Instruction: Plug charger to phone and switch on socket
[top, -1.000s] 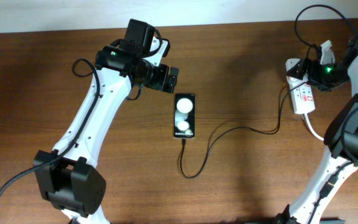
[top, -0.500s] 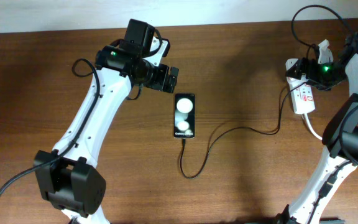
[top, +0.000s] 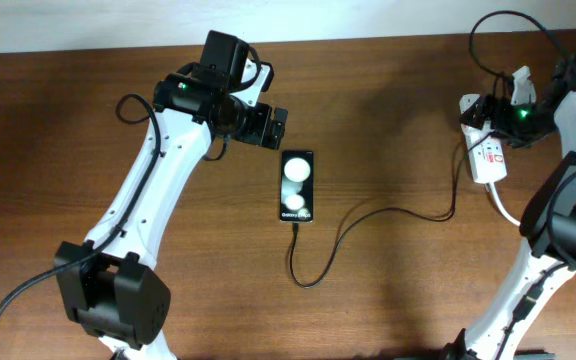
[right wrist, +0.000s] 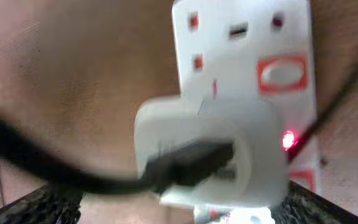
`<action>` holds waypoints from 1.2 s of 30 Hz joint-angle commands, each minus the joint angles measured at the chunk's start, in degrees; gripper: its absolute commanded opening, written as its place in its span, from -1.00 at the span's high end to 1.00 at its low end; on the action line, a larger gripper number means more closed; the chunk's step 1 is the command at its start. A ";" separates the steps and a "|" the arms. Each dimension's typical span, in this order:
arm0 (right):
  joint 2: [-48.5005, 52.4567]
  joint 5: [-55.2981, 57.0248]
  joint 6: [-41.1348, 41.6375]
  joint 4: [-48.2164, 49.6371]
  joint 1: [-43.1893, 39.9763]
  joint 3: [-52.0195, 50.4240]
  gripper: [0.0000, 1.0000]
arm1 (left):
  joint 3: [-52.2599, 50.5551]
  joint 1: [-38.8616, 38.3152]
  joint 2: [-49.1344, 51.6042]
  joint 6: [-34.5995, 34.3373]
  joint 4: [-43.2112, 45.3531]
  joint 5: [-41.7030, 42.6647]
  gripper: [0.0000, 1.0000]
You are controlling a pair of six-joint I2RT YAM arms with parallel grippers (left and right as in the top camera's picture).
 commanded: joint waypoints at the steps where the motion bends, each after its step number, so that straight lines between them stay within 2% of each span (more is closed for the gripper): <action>1: 4.20 -4.68 1.46 -1.14 3.43 -6.12 -0.97 | 0.61 0.35 -0.79 0.90 0.09 -0.20 -0.98; 8: 4.17 -2.21 3.63 -1.20 1.09 -4.85 -0.97 | 0.61 0.35 -0.79 0.90 0.09 -0.20 -0.98; 14: 2.93 -0.85 1.66 -10.23 -1.27 6.95 -0.97 | 0.61 0.35 -0.79 0.90 0.09 -0.22 -0.98; 19: 2.54 9.03 1.64 -20.59 -1.25 18.69 -0.97 | 0.61 0.35 -0.79 0.90 0.09 -0.22 -0.98; 22: 2.40 9.46 1.92 -25.75 -1.25 25.35 -0.97 | 0.61 0.35 -0.79 0.90 0.09 -0.22 -0.98; 26: 1.40 11.17 3.93 -32.35 -1.20 29.68 -0.98 | 0.61 0.35 -0.79 0.90 0.09 -0.20 -0.98; 30: -4.04 11.37 5.35 -34.23 -1.18 29.68 -0.98 | 0.61 0.35 -0.79 0.90 0.09 -0.22 -0.98; 36: -19.87 17.55 7.98 -38.14 -0.11 29.68 -0.98 | 0.61 0.35 -0.79 0.90 0.09 -0.22 -0.98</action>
